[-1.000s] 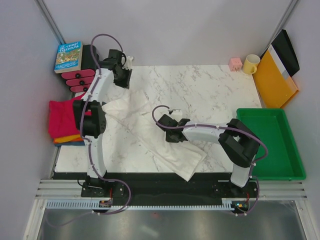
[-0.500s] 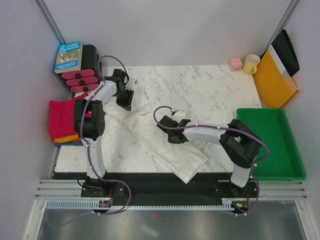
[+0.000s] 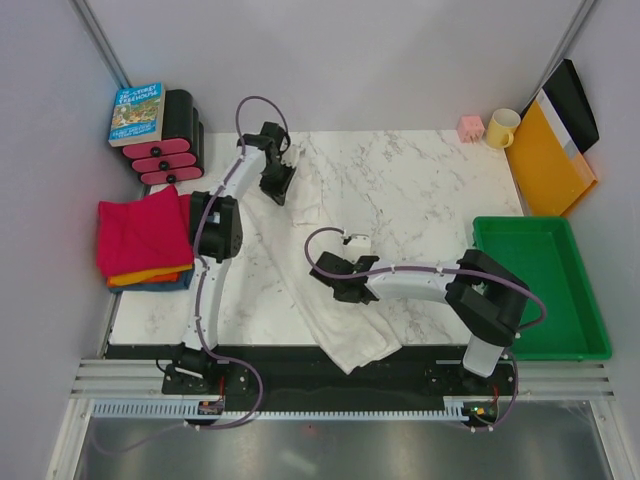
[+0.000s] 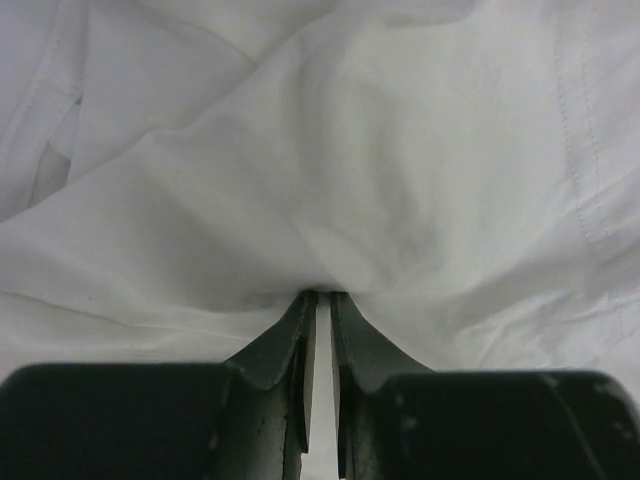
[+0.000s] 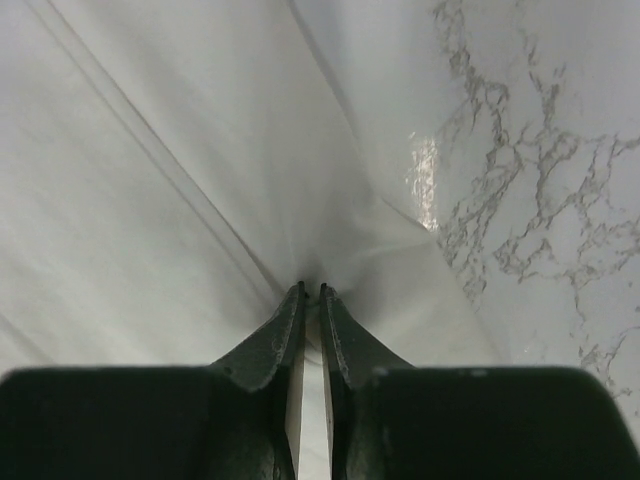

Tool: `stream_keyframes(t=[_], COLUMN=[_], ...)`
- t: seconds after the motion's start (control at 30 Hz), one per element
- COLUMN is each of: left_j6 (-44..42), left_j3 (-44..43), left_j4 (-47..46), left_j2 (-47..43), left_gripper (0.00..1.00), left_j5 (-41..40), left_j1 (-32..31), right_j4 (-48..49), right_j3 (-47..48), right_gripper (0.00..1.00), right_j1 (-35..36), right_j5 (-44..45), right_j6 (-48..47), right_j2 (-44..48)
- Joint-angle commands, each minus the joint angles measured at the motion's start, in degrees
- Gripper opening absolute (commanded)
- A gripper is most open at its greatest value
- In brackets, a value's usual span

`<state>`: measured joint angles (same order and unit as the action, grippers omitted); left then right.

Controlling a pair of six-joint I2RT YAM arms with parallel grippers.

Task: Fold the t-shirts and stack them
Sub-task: Rotate the tshirt 90 degrees

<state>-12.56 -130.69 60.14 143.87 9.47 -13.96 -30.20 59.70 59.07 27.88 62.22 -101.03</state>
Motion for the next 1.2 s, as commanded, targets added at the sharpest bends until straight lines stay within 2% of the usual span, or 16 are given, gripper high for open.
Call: stream_keyframes(t=[0.0,0.17,0.3,0.37,0.4,0.53,0.6,0.67,0.7,0.77,0.8,0.83,0.87,0.93,1.0,1.17], left_j6=[-5.19,-5.64,-4.41,-1.52,2.06,10.08,11.76,11.07,10.28,7.48,6.59,4.67,3.78,1.76,0.78,0.07], left_j3=[-9.04,-16.16,-16.44,-16.09,-15.65,-7.41,-1.28,5.15,12.15,19.21,26.21,29.93,36.15,41.63,47.62,53.69], left_j4=[0.51,-1.86,-6.43,-7.93,-8.45,-13.03,-13.03,-13.2,-13.38,-13.47,-13.47,-13.56,-13.56,-13.64,-13.56,-12.07], left_j2=[7.11,10.81,10.03,8.28,4.87,-7.35,-15.15,-20.8,-26.92,-32.75,-37.83,-40.66,-43.04,-49.43,-55.41,-64.06], left_gripper=[0.17,0.21,0.27,0.37,0.48,0.63,0.64,0.63,0.62,0.59,0.59,0.57,0.55,0.52,0.49,0.48], left_j5=[-4.02,-4.64,-5.34,-4.39,-1.59,4.84,8.53,12.91,13.89,13.73,13.73,14.34,14.43,14.96,15.13,13.47], left_j1=[-5.19,-8.89,-9.16,-8.11,-7.41,-0.13,2.69,6.91,8.06,10.43,11.48,11.76,11.93,11.93,11.93,11.93], right_j4=[-7.34,-6.01,-6.28,-7.68,-8.64,-8.74,-7.61,-6.55,-5.85,-3.57,-2.68,-1.98,-1.02,-1.01,-0.74,0.4], right_j3=[-3.72,-0.92,1.72,4.7,6.11,15.68,23.24,31.15,33.79,40.38,43.62,45.22,46.89,52.95,56.99,60.7], right_gripper=[0.18,0.18,0.18,0.2,0.22,0.31,0.34,0.32,0.3,0.21,0.18,0.08,0.05,0.0,0.0,0.0], right_j1=[2.8,5.52,5.88,5.27,4.48,-4.1,-7.37,-11.59,-13.43,-15.03,-16.95,-18.1,-19.07,-21.79,-23.64,-26.11], right_j5=[-4.85,-6.43,-4.68,-0.14,1.55,4.64,5.78,4.39,4.46,3.86,3.33,2.45,1.23,-2.73,-5.45,-9.42], right_j6=[4.05,4.58,4.49,3.18,2.22,-11.36,-18.06,-27.73,-30.29,-37.23,-38.99,-40.75,-41.38,-42.43,-42.18,-38.75], right_j2=[-1.44,-6.1,-6.72,-4.27,-3.13,2.15,0.85,-1.78,-5.1,-10.64,-12.59,-14.61,-18.72,-23.22,-28.33,-35.19])
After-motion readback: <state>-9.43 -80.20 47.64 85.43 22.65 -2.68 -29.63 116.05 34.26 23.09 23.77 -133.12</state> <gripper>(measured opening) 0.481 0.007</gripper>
